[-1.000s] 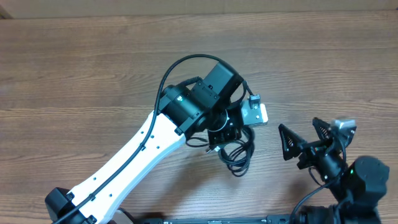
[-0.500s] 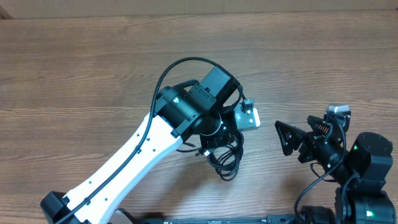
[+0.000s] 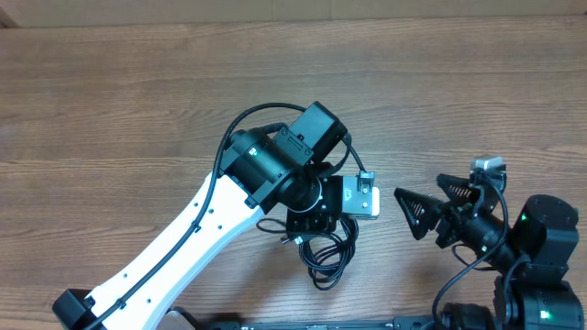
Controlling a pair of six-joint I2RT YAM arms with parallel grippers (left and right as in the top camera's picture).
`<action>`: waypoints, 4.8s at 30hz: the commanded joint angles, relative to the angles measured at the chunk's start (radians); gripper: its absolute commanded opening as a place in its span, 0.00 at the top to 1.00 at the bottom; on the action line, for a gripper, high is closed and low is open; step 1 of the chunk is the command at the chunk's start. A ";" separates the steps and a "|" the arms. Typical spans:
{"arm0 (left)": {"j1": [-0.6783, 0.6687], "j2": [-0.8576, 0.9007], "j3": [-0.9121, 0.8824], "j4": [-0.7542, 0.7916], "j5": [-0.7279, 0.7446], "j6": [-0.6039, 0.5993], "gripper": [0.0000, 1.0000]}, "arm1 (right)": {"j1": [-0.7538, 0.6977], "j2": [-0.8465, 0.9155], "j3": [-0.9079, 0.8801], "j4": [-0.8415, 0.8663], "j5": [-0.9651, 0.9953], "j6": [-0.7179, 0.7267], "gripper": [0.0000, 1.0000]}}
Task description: Untangle cables
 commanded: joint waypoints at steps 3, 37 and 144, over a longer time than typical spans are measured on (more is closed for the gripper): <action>-0.001 -0.031 0.026 0.108 0.038 -0.003 0.96 | 0.003 -0.004 0.027 0.044 -0.136 -0.003 0.00; -0.002 -0.031 0.026 0.417 0.158 0.013 0.96 | 0.003 -0.004 0.026 0.050 -0.213 -0.007 0.89; -0.117 -0.024 0.025 0.501 -0.363 -0.813 0.96 | 0.003 0.202 0.026 0.050 -0.099 0.014 0.00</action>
